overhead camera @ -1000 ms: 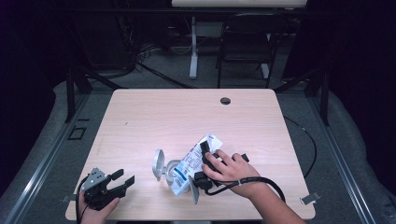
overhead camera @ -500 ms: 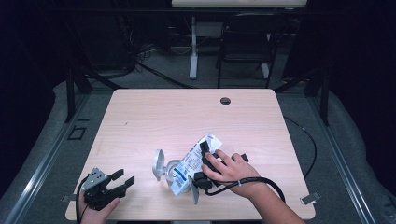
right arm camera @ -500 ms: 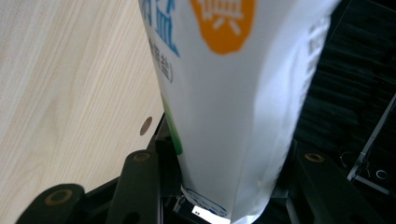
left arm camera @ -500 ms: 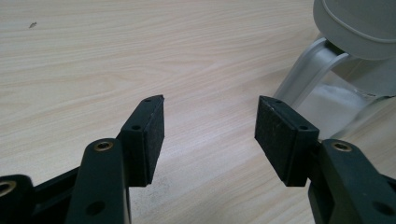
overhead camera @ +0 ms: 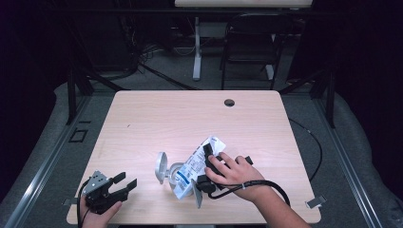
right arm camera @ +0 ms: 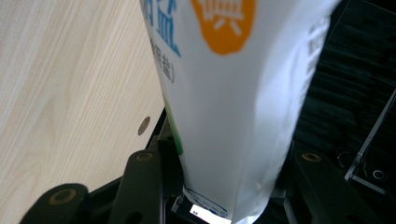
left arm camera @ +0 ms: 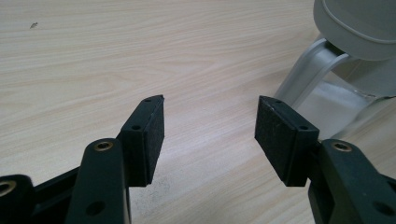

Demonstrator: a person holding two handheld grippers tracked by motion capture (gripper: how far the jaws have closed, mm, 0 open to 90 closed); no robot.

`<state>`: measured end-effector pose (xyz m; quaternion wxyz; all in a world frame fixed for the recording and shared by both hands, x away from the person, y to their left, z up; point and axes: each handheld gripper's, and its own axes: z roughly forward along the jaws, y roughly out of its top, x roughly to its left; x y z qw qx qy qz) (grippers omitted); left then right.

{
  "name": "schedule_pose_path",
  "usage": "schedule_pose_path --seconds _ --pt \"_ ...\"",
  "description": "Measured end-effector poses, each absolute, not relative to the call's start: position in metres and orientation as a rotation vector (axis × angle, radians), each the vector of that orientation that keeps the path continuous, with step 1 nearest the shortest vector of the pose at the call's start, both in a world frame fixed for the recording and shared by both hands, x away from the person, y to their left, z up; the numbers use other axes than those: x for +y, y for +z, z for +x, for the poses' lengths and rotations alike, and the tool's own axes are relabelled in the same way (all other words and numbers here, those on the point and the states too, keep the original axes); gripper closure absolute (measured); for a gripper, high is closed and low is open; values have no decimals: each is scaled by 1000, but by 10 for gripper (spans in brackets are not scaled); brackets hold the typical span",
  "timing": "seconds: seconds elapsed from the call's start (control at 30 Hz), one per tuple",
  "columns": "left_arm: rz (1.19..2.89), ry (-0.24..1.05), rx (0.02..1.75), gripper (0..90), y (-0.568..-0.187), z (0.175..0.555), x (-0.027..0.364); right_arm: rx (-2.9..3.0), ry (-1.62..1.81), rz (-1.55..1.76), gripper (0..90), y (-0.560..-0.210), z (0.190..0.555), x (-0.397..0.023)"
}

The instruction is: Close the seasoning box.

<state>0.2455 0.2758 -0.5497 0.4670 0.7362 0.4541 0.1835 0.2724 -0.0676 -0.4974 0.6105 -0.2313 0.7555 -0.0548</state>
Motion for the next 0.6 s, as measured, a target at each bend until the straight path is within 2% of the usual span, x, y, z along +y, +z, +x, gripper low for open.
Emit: schedule_pose_path --seconds 0.6 --pt "1811 451 1115 430 -548 245 277 1735 -123 -549 630 -496 273 -68"
